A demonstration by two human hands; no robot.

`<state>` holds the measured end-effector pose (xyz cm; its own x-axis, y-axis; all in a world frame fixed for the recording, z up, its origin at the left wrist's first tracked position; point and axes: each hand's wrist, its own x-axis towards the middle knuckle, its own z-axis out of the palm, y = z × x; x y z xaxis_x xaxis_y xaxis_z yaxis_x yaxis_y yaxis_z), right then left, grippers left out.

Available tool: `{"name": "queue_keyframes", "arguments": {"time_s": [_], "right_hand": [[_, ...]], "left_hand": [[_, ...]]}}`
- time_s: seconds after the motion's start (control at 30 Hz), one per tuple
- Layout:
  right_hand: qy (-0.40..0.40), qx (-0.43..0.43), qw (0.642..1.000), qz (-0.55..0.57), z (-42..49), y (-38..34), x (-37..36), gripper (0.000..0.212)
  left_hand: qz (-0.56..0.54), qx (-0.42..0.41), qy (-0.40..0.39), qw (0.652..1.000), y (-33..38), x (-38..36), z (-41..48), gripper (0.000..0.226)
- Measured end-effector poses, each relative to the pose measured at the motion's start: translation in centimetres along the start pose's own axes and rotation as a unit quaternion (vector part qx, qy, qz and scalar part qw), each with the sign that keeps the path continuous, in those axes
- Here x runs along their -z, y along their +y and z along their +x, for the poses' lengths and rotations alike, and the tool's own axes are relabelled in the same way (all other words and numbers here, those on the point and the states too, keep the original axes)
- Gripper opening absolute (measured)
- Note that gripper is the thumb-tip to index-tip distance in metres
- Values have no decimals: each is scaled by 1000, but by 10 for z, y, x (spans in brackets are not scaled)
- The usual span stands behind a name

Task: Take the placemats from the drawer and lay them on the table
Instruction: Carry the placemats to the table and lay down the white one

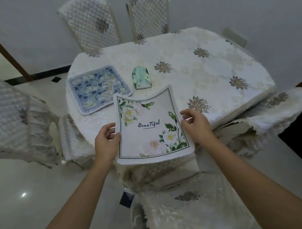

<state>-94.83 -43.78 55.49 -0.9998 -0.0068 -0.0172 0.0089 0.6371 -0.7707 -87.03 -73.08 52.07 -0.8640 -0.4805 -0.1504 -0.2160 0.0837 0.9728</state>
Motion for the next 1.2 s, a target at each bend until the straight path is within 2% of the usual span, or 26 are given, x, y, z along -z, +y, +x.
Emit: {"name": "queue_keyframes", "arguments": {"time_s": [0.13, 0.43, 0.7, 0.83, 1.03, 1.2], "right_hand": [[-40, 0, 999, -16, 30, 18, -4, 23], [-67, 55, 996, -19, 125, 83, -20, 23], [-110, 38, 993, -24, 161, 139, -42, 27], [-110, 44, 992, -32, 156, 157, -42, 28], [-91, 64, 993, -28, 163, 161, -36, 30], [-104, 56, 991, -60, 177, 168, -40, 32]], "left_hand": [[33, 11, 2, 999, -8, -20, 13, 32], [78, 25, 70, 994, -29, -79, 37, 32], [108, 107, 126, 980, -74, -112, 47, 35], [193, 93, 122, 969, -83, -109, 39, 41], [208, 69, 113, 969, -77, -120, 44, 42], [241, 73, 104, 962, -87, -123, 46, 45]]}}
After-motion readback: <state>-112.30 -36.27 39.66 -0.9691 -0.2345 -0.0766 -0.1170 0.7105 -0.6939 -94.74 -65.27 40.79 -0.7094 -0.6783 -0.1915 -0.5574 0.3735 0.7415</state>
